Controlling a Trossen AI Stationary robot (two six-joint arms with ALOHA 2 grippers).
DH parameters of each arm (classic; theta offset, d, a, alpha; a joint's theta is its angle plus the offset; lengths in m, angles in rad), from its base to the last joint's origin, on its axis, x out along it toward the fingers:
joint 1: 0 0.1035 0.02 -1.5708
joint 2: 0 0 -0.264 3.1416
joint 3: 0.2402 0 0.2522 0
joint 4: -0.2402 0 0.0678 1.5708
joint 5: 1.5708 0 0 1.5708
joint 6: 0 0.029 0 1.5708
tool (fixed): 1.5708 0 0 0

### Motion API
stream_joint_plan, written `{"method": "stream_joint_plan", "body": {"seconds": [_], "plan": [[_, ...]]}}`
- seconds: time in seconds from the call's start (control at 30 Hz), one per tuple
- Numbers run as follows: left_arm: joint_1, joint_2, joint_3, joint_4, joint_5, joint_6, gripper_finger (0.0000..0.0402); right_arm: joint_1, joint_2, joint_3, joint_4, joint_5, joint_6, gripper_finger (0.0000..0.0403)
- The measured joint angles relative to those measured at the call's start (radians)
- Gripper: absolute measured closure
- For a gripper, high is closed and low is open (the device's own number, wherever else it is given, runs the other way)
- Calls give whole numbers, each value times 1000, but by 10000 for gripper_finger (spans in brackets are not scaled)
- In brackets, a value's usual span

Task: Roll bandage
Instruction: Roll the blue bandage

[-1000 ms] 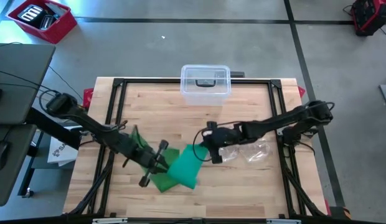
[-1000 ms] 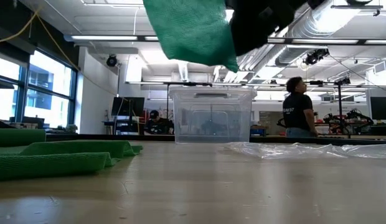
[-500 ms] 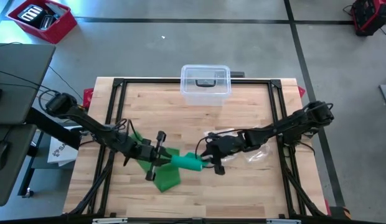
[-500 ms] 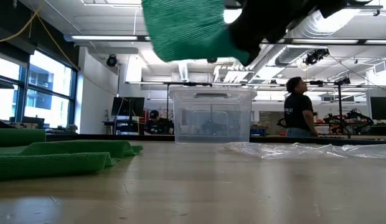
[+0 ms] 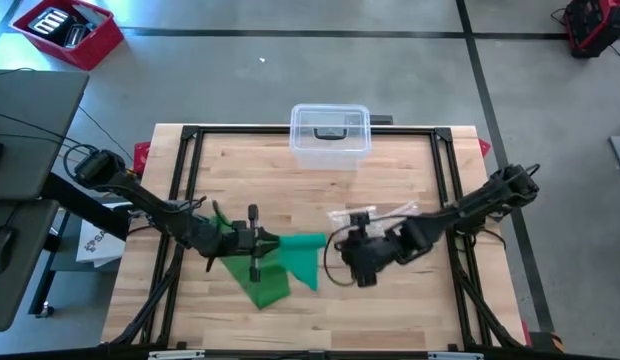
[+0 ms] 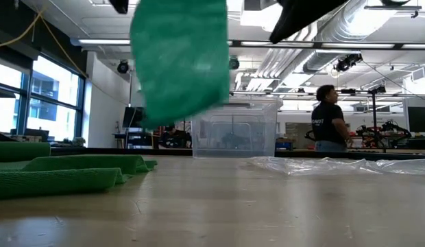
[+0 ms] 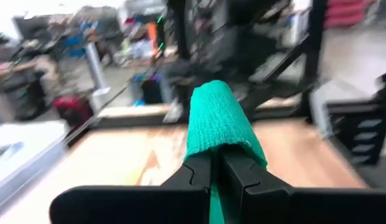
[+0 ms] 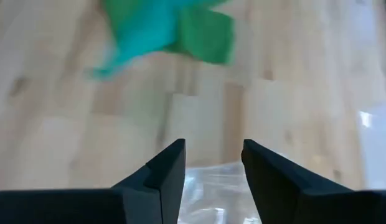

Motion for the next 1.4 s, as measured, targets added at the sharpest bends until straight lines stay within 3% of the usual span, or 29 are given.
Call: {"method": "stream_joint_plan", "body": {"seconds": [0.1, 0.27, 0.4, 0.57, 0.8, 1.1, 1.2, 1.3, 1.4], "plan": [[29, 0, 0, -115, -52, -77, 401, 21, 0, -54, 66, -98, 46, 250], [111, 1, 0, -306, -126, -175, 401, -7, 0, -199, 397, -176, 11, 250], [195, 27, -1, -454, -157, -218, 401, -79, 1, -302, 614, -222, -62, 250], [271, 75, -1, -487, -158, -211, 401, -199, 65, -336, 768, -387, -138, 250], [314, 120, -1, -517, -156, -217, 401, -312, 288, -202, 767, -559, -275, 250], [315, 134, 0, -542, -156, -242, 401, -376, 507, -21, 627, -550, -377, 256], [315, 134, 0, -553, -159, -245, 401, -387, 529, 26, 550, -555, -360, 294], [314, 134, 0, -560, -159, -246, 401, -384, 527, 45, 496, -554, -350, 371], [313, 132, -28, -548, -160, -260, 401, -359, 498, 60, 402, -527, -333, 390]]}}
